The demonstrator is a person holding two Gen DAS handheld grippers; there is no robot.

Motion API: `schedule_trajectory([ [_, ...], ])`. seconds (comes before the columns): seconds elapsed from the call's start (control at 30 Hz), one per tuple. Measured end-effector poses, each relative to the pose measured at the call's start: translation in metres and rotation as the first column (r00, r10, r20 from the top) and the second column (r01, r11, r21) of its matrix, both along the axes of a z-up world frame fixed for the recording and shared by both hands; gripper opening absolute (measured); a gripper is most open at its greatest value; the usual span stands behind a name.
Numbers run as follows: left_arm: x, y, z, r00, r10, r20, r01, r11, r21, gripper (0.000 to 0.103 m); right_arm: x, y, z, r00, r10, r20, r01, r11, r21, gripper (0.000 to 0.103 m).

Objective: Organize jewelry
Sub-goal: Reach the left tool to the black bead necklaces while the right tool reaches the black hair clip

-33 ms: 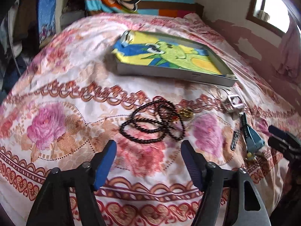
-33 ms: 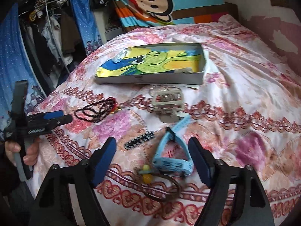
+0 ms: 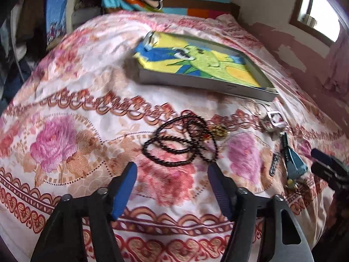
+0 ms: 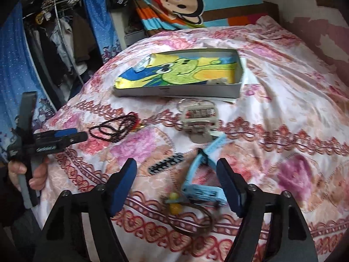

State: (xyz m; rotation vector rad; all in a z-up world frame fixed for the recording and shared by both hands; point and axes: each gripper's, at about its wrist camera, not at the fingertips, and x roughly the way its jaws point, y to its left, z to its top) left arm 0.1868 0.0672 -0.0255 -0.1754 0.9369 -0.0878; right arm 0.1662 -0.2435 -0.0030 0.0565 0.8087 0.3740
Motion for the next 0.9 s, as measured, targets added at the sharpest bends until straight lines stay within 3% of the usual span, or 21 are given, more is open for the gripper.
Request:
schedule_trajectory([
  [0.13, 0.014, 0.012, -0.016, 0.994, 0.046, -0.096, -0.045, 0.999, 0.009, 0.054, 0.007, 0.02, -0.006, 0.998, 0.041, -0.052, -0.041, 0.999, 0.007, 0.061],
  [0.27, 0.021, 0.012, -0.022, 0.993, 0.04, -0.111, -0.039, 0.999, 0.013, 0.05, 0.016, 0.035, -0.019, 0.987, 0.052, -0.149, -0.044, 0.998, 0.054, 0.059],
  [0.5, 0.036, 0.006, -0.029, 0.99, 0.009, -0.138, -0.006, 1.0, 0.025, 0.028, 0.03, 0.05, -0.043, 0.971, -0.077, -0.228, 0.062, 0.996, -0.071, 0.055],
  [0.77, 0.042, -0.013, -0.029, 0.992, -0.037, -0.12, 0.049, 0.994, 0.093, 0.007, 0.043, 0.062, -0.054, 0.969, -0.151, -0.197, 0.132, 0.986, -0.106, 0.055],
  [0.8, 0.041, -0.015, -0.029, 0.992, -0.053, -0.117, 0.063, 0.995, 0.081, 0.002, 0.044, 0.063, -0.054, 0.969, -0.157, -0.188, 0.138, 0.984, -0.11, 0.055],
  [0.9, 0.038, -0.023, -0.026, 0.985, -0.133, -0.112, 0.134, 0.991, 0.005, 0.001, 0.041, 0.068, -0.053, 0.977, -0.138, -0.163, 0.116, 0.984, -0.138, 0.054],
])
